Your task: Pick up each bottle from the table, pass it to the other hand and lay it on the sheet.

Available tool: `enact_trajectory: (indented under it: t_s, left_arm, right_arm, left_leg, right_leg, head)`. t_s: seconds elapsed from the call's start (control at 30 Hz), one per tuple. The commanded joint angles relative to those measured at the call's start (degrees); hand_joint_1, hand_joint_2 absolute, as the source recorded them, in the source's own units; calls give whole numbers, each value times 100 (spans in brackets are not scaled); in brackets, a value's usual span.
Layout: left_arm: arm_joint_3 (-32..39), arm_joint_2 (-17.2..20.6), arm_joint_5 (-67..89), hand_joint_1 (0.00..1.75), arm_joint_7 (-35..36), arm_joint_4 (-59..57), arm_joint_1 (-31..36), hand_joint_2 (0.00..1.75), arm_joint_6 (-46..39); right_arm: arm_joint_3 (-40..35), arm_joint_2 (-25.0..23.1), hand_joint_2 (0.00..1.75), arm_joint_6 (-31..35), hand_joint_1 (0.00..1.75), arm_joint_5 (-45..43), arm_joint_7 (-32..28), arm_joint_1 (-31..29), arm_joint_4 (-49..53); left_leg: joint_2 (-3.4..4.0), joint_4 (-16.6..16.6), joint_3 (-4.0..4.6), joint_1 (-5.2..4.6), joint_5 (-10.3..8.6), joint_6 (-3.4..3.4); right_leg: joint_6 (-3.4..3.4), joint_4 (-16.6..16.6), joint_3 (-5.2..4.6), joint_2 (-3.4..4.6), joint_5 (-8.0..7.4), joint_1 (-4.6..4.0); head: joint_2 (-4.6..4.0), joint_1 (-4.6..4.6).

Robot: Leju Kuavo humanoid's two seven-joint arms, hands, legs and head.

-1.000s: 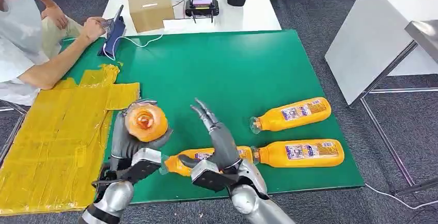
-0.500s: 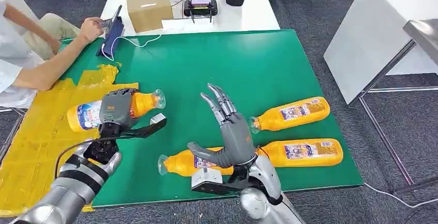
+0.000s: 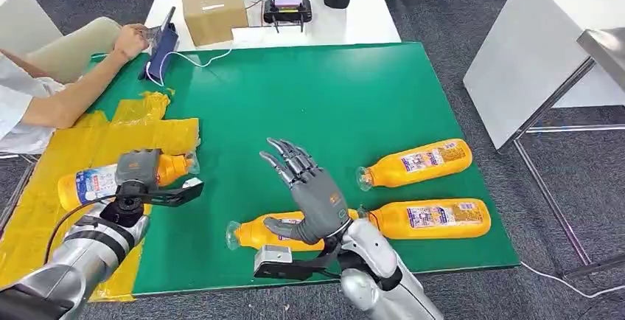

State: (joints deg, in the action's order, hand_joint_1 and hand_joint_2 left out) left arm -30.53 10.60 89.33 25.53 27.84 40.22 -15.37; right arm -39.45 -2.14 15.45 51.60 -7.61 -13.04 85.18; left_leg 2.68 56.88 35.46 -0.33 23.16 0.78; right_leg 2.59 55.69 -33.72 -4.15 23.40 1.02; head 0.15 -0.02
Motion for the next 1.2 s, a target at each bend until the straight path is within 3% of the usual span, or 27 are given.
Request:
enact_trajectory:
  t_s: [0.03,0.2,0.33,0.43,0.6,0.7,0.93,1.0,1.2]
  left_arm:
    - [1075,-399,-1026,0,-1123,-574,96,175,7]
    - [1530,-528,-1506,0,-1677,-472,-152,175,-176]
    - [2178,-706,-2319,0,-2399,45,-456,175,-911]
    - [2652,-895,-3204,0,-3183,862,-945,175,-1089]
    - [2753,-1033,-3867,0,-3689,1965,-1503,175,-1280]
    - [2673,-1164,-4573,0,-4251,3198,-2070,175,-1320]
    - [2308,-1110,-5117,0,-4303,4719,-2737,175,-1007]
    - [2274,-1121,-5174,0,-4297,4860,-2812,175,-965]
    - [2011,-1101,-5142,0,-4287,5257,-2968,175,-868]
  right_arm:
    - [-486,407,175,-438,0,261,248,-438,-837]
    - [-690,542,175,-643,0,499,391,-600,-1211]
    - [-748,633,175,-689,0,593,472,-566,-1310]
    - [-738,698,175,-710,0,602,500,-489,-1300]
    - [-761,757,175,-771,0,579,466,-480,-1416]
    - [-879,796,175,-907,0,569,448,-487,-1711]
    - [-886,972,175,-902,0,798,772,-460,-1987]
    - [-843,1008,175,-911,0,801,782,-449,-2002]
    - [-650,937,175,-958,0,832,944,-437,-2299]
  left_leg:
    - [-18,-1,-30,15,10,-8]
    - [-22,-10,-42,12,9,-7]
    - [-25,-6,-34,9,9,-4]
    - [-38,-11,-44,10,11,-5]
    - [-40,-2,-41,13,17,-7]
    - [-29,-3,-24,7,10,-4]
    - [-26,5,-23,13,17,-5]
    - [-40,15,-45,23,33,-10]
    - [-45,3,-28,15,18,-5]
  right_leg:
    - [-12,-9,36,38,6,-7]
    - [-11,-17,48,34,6,-5]
    - [-7,-14,42,30,5,-2]
    - [-10,-19,54,28,8,-2]
    - [-11,-15,52,28,14,-4]
    - [-6,-13,29,18,6,-2]
    - [-6,-9,30,30,12,-6]
    - [-14,-6,56,52,25,-11]
    - [-7,-11,39,19,18,-7]
  head:
    - [0,-2]
    - [0,-4]
    - [0,-2]
    - [0,-2]
    - [0,-4]
    - [0,-4]
    - [0,-4]
    - [0,-2]
    - [0,0]
